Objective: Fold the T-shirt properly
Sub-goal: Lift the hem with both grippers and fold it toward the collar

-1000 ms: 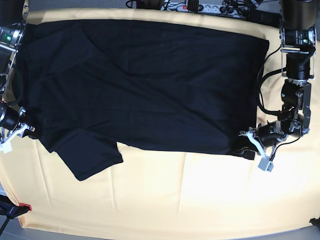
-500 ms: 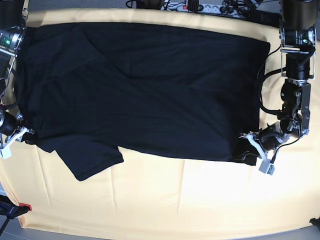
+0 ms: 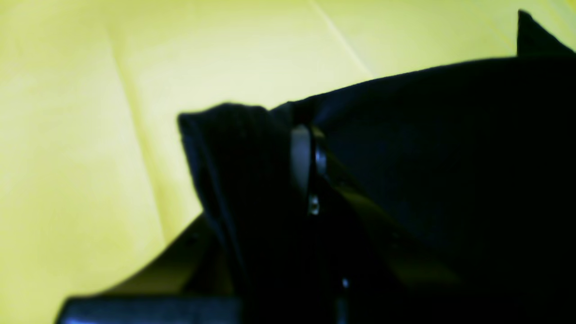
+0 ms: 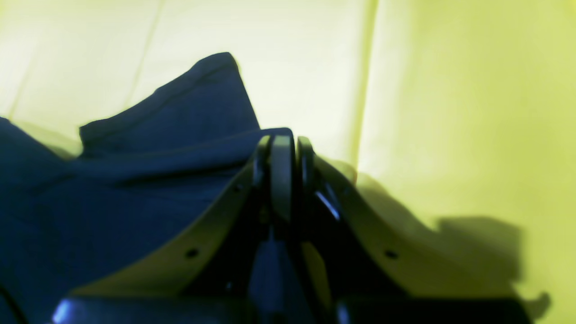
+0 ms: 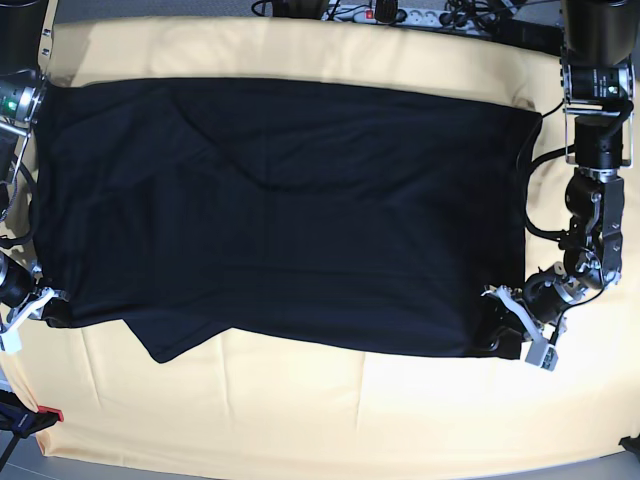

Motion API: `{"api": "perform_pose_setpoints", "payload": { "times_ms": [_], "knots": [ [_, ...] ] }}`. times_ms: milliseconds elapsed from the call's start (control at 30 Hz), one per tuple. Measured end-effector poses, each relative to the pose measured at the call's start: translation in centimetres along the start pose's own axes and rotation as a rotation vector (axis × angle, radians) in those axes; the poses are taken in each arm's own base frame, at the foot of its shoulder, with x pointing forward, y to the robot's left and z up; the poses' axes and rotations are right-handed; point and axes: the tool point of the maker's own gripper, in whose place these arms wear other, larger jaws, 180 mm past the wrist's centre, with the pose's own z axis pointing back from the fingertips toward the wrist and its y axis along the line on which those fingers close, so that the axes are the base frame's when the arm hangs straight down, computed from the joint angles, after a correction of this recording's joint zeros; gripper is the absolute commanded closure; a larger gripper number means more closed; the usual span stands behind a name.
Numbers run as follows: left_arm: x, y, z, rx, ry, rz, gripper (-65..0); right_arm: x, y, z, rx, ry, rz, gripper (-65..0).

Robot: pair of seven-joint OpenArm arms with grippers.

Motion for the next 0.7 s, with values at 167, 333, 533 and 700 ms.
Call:
{"api": "perform_pose_setpoints", "payload": {
  "times_ms": [167, 333, 533, 700],
  "knots": [
    [2.6, 0.6, -0.2, 0.017, -0.037, -0.057, 0.0, 0.9, 1.3, -1.2, 0.014, 0.024, 0.089, 0.0],
    [4.0, 0.4, -0.3, -0.006, -0.053, -0.085, 0.0, 1.2, 1.4, -1.2, 0.014, 0.033, 0.099, 0.0],
    [2.1, -1.4, 0.6, -0.124, -0.004, 0.015, 0.0, -0.5, 1.4, -1.0, 0.024, 0.101, 0.078, 0.0],
    [0.0, -1.5, 1.5, -0.143, 0.051, 0.076, 0.0, -3.0, 1.3, -0.6, 0.034, 0.152, 0.053, 0.0]
  ]
}}
